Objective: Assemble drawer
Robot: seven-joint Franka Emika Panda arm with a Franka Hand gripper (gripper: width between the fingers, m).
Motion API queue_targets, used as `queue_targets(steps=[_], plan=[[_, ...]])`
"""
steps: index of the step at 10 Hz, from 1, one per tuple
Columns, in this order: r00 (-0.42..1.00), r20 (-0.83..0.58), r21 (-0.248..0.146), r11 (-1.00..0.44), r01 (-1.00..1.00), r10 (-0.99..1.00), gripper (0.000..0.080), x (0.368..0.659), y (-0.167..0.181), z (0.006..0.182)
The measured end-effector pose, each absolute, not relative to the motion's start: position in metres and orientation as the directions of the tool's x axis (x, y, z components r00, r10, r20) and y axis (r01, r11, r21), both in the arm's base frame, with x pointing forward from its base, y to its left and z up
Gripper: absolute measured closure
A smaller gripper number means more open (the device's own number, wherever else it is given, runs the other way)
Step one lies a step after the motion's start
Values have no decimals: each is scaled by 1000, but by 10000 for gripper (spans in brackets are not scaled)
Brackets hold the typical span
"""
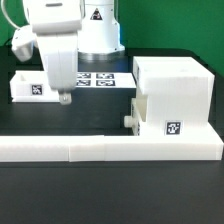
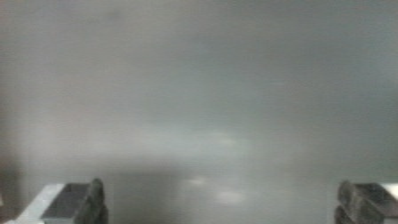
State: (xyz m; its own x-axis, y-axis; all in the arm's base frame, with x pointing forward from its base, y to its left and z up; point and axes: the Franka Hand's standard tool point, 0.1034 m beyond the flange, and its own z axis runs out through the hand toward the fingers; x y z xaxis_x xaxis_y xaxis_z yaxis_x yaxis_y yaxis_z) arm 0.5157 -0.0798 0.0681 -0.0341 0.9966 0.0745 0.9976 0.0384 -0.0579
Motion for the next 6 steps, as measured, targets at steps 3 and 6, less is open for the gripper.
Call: queue_targets(steps=[3,6], plan=[[12,81,-68,-7,998,997,150,488,-76,58],[127,75,-79,-121,990,989,150,488,-76,57]])
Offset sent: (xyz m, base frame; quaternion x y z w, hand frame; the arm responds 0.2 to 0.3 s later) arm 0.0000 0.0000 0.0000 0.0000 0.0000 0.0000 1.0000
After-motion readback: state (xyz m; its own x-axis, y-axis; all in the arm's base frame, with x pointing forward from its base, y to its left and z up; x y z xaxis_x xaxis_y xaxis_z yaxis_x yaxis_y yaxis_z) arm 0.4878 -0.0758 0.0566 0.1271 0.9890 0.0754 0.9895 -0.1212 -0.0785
